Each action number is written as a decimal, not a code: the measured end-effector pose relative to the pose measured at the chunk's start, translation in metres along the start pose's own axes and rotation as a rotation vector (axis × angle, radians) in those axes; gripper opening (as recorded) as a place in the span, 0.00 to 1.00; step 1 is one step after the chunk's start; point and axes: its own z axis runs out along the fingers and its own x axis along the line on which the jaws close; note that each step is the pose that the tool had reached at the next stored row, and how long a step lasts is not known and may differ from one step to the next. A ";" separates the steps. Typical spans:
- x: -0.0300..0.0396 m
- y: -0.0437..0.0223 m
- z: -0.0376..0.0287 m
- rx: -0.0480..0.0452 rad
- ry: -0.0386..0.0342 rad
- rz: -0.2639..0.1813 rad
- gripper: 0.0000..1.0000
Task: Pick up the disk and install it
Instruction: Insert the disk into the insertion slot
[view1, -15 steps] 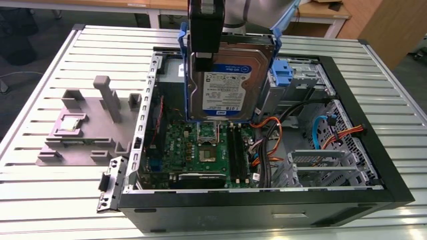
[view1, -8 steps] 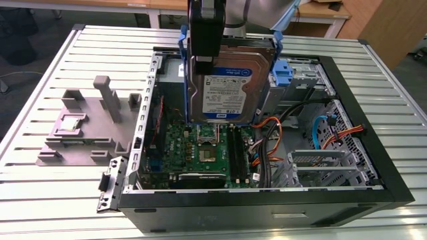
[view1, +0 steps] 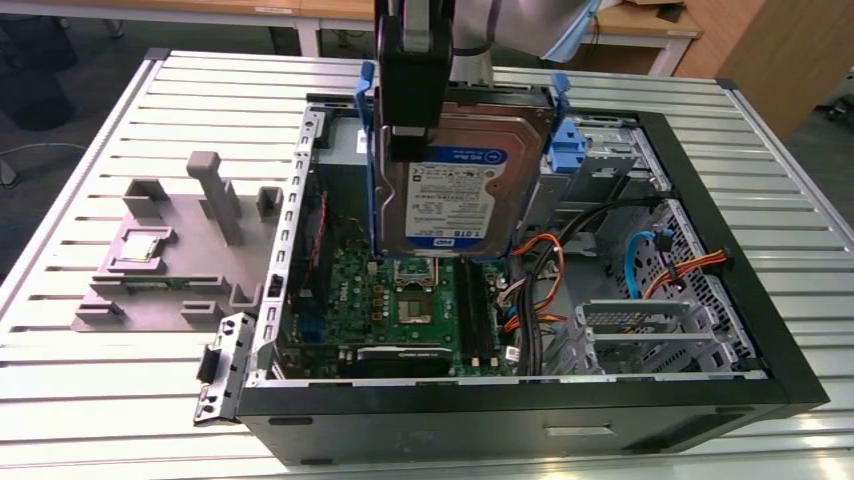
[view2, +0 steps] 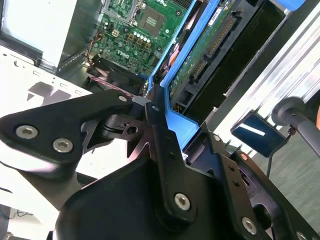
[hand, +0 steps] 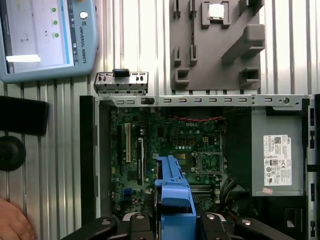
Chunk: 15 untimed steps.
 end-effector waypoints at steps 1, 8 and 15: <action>0.0013 -0.0001 0.0001 0.0000 0.0001 0.000 0.37; 0.0083 -0.0013 0.0010 0.0000 0.0003 0.000 0.37; 0.0101 -0.0145 0.0015 0.0000 0.0004 0.000 0.37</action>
